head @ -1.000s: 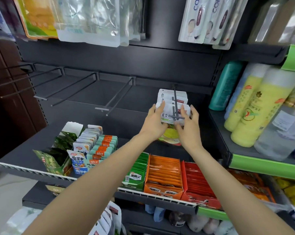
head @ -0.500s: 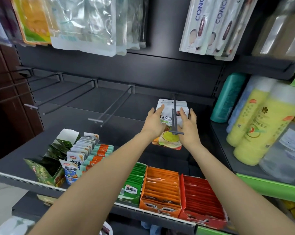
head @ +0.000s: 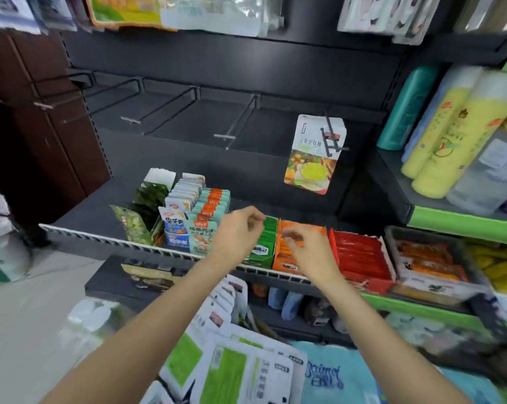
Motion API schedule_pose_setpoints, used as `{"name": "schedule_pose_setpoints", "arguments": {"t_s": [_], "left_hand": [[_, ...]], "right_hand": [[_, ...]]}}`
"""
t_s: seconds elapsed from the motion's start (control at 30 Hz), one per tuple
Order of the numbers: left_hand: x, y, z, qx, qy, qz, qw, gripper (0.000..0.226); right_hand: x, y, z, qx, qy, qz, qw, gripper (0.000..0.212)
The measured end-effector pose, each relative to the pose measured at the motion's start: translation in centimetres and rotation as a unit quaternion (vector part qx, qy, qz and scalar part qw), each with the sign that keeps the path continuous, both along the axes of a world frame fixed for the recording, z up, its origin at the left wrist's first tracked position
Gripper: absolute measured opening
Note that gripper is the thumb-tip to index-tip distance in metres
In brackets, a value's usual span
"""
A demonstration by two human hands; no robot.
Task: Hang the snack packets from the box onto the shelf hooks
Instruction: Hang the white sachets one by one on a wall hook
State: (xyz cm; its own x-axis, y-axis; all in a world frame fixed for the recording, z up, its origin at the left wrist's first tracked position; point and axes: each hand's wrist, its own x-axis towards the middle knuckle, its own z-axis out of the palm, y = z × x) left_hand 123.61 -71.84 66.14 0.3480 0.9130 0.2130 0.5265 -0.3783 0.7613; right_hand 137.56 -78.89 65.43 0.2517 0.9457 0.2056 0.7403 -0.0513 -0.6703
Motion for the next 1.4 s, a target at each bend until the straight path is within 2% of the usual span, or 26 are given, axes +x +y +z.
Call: {"name": "schedule_pose_setpoints", "arguments": {"t_s": [0.17, 0.3, 0.47, 0.57, 0.63, 0.7, 0.73, 0.83, 0.9, 0.97, 1.0, 1.07, 1.17, 1.23, 1.27, 1.33, 1.4], "left_hand": [[-7.0, -3.7, -4.3, -0.085, 0.114, -0.038, 0.989, 0.022], [-10.3, -6.5, -8.1, -0.12, 0.211, -0.138, 0.96, 0.036], [-12.2, -9.4, -12.2, -0.155, 0.265, -0.255, 0.917, 0.07], [-12.6, -10.5, -13.2, -0.13, 0.296, -0.268, 0.908, 0.085], [-12.5, -10.8, -13.4, -0.108, 0.309, -0.267, 0.906, 0.092], [-12.4, -11.2, -13.2, -0.086, 0.326, -0.268, 0.902, 0.101], [-12.4, -11.5, -13.0, -0.074, 0.333, -0.275, 0.899, 0.107], [-12.5, -12.5, -12.1, -0.041, 0.335, -0.325, 0.883, 0.124], [-12.5, -13.1, -11.1, -0.015, 0.301, -0.33, 0.895, 0.129], [-12.4, -13.2, -9.8, 0.007, 0.204, -0.284, 0.937, 0.117], [-12.5, -13.0, -9.1, 0.024, 0.14, -0.254, 0.957, 0.102], [-12.6, -12.6, -7.5, 0.089, 0.046, -0.204, 0.974, 0.065], [-12.3, -11.6, -4.9, 0.144, -0.015, -0.125, 0.982, 0.034], [-11.8, -10.7, -2.9, 0.138, -0.021, -0.087, 0.986, 0.014], [-11.4, -10.0, -2.0, 0.126, -0.023, -0.07, 0.989, 0.013], [-10.6, -8.6, -0.7, 0.082, -0.041, -0.056, 0.994, 0.027], [-9.9, -7.9, 0.8, 0.035, -0.101, -0.067, 0.992, 0.021]], "right_hand": [[-5.6, -4.0, -5.8, -0.115, -0.006, 0.013, 0.993, 0.026], [-8.0, -7.2, -8.6, -0.185, -0.06, 0.01, 0.981, 0.023], [-8.3, -10.5, -10.4, -0.269, -0.161, -0.071, 0.947, 0.04], [-7.7, -12.1, -10.3, -0.316, -0.179, -0.115, 0.925, 0.043], [-7.1, -12.1, -10.0, -0.292, -0.136, -0.127, 0.938, 0.03], [-6.7, -11.8, -9.3, -0.266, -0.038, -0.121, 0.956, 0.017], [-6.6, -11.7, -8.8, -0.254, 0.021, -0.118, 0.96, 0.019], [-7.1, -11.6, -6.9, -0.196, 0.181, -0.125, 0.956, 0.015], [-7.8, -11.4, -5.3, -0.152, 0.262, -0.138, 0.943, 0.011], [-8.4, -10.8, -3.6, -0.112, 0.351, -0.149, 0.918, 0.017], [-8.8, -10.5, -2.7, -0.093, 0.383, -0.155, 0.906, 0.019], [-9.4, -10.0, -1.1, -0.067, 0.418, -0.167, 0.891, 0.017], [-9.8, -9.5, 0.5, -0.042, 0.476, -0.164, 0.863, 0.005], [-10.0, -9.6, 1.5, -0.047, 0.502, -0.153, 0.85, 0.02], [-9.9, -9.6, 1.8, -0.065, 0.462, -0.156, 0.871, 0.032], [-9.4, -9.6, 2.5, -0.064, 0.333, -0.165, 0.926, 0.049], [-8.4, -9.2, 2.9, 0.006, 0.254, -0.128, 0.959, 0.044]]}}
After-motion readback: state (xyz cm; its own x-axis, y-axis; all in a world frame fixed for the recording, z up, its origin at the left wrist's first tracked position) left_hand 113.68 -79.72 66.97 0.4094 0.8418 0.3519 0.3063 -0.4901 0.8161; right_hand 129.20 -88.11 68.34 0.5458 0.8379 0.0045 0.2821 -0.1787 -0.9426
